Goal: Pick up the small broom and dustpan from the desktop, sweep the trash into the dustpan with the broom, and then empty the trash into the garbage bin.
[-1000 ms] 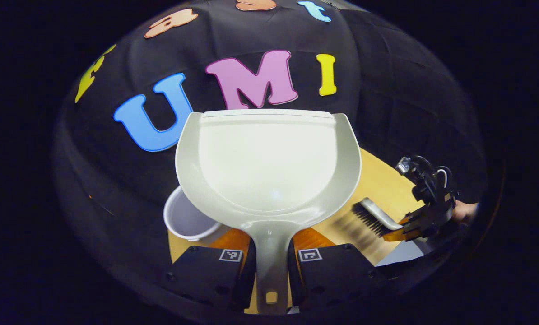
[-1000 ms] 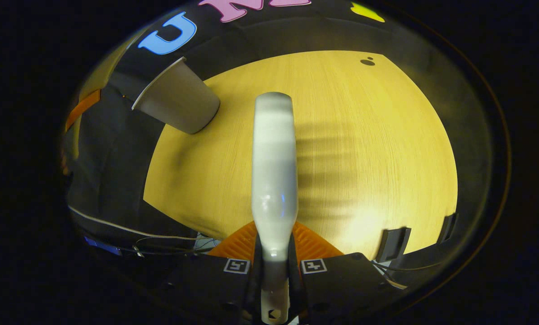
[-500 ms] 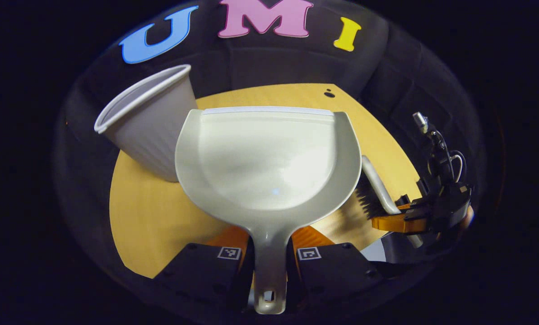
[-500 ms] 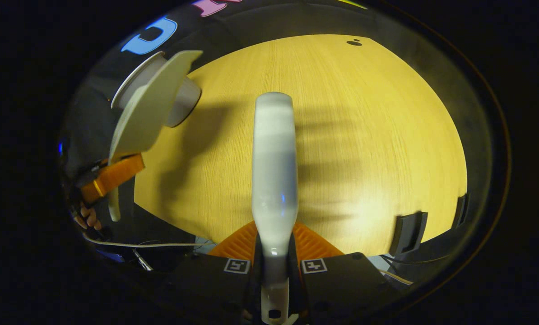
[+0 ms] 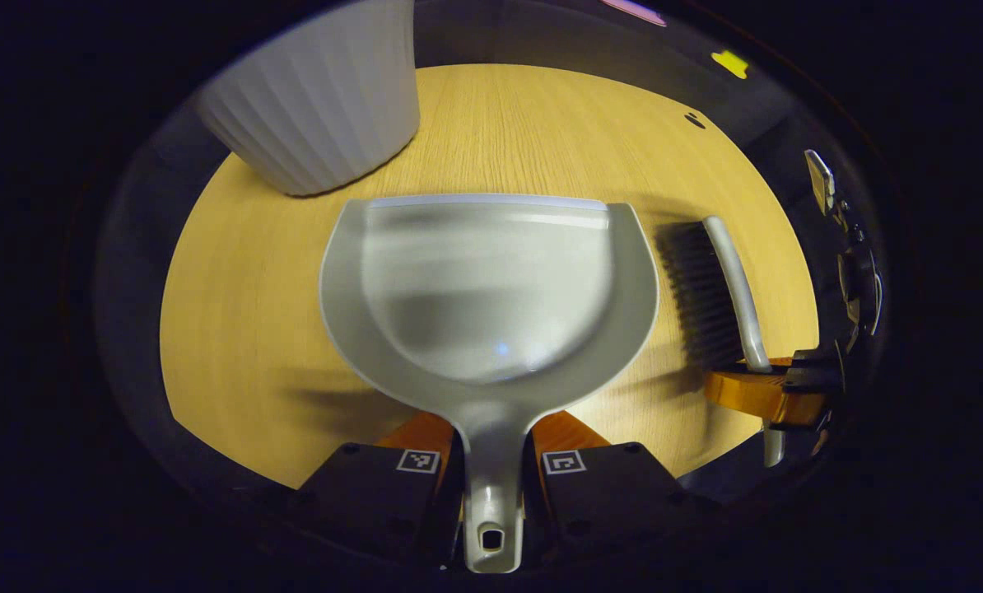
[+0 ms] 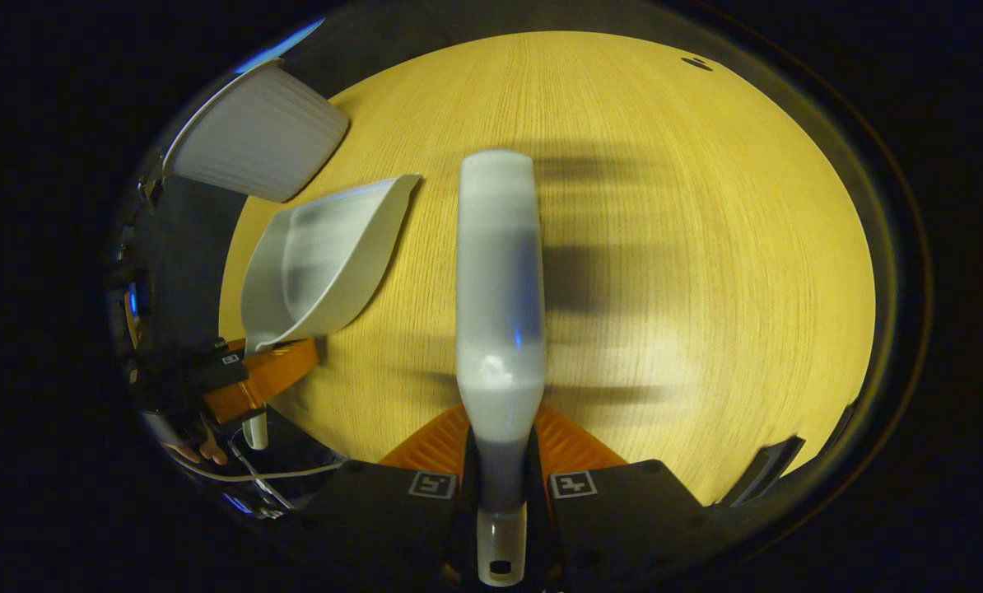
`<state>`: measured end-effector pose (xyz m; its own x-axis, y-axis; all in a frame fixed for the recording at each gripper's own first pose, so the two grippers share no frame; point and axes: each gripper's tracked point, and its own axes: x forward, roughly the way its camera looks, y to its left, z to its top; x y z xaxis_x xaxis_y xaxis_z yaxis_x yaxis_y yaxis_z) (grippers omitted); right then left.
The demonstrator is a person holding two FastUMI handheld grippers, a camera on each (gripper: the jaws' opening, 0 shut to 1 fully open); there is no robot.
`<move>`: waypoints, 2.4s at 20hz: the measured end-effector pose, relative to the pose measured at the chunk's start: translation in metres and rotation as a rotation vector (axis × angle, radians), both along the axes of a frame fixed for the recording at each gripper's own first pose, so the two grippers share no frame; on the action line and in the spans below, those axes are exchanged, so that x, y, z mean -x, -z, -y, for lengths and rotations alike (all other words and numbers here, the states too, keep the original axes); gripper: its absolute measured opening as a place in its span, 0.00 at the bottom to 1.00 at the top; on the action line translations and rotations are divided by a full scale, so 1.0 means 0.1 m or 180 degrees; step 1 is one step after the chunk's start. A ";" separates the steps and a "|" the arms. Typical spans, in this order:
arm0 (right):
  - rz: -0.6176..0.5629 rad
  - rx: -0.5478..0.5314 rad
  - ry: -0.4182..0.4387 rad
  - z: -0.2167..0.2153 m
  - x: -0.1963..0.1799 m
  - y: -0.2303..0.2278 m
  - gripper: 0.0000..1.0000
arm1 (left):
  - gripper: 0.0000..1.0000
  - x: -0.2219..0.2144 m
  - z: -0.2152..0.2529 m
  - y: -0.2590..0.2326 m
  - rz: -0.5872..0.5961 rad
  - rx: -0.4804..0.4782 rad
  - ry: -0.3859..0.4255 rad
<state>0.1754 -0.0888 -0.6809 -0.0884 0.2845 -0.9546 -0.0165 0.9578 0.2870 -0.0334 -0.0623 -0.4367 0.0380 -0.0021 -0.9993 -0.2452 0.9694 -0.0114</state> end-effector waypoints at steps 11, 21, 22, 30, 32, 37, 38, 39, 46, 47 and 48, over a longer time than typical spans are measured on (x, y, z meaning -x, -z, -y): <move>-0.0148 0.0073 -0.0003 0.04 -0.05 -0.09 0.33 | 0.31 -0.01 0.02 -0.04 -0.0111 0.0041 -0.0080; 0.0403 -0.0056 0.0283 0.09 -0.21 -0.67 0.77 | 0.78 0.01 0.09 -0.44 0.0126 0.0139 -0.0023; 0.0527 -0.0041 0.0308 0.10 -0.22 -0.76 0.77 | 0.78 0.03 0.14 -0.54 0.0175 0.0168 -0.0080; 0.1793 0.0034 0.0343 0.19 -0.57 -1.79 0.99 | 0.78 -0.23 0.02 -1.63 0.1181 -0.0138 -0.0063; 0.2213 0.0034 0.0342 0.14 -0.75 -2.12 0.99 | 0.78 -0.42 0.05 -2.05 0.1690 -0.0142 -0.0036; 0.3259 -0.0169 0.0378 -0.12 -1.08 -2.92 0.98 | 0.77 -0.66 -0.04 -2.83 0.3021 -0.0510 0.0130; 0.3436 -0.0198 0.0336 -0.17 -1.09 -3.05 0.98 | 0.77 -0.67 -0.07 -2.97 0.3217 -0.0531 0.0099; 0.3634 -0.0173 0.0283 -0.18 -1.13 -3.15 0.98 | 0.77 -0.65 -0.09 -3.09 0.3381 -0.0556 0.0062; 0.4536 -0.0203 0.0353 -0.18 -1.22 -3.77 0.98 | 0.75 -0.44 -0.28 -3.70 0.4388 -0.1161 -0.0022; 0.4617 -0.0195 0.0375 -0.22 -1.28 -3.86 0.98 | 0.75 -0.40 -0.29 -3.76 0.4481 -0.1227 0.0014; 0.4700 -0.0164 0.0379 -0.24 -1.32 -3.92 0.98 | 0.75 -0.36 -0.30 -3.77 0.4514 -0.1262 0.0052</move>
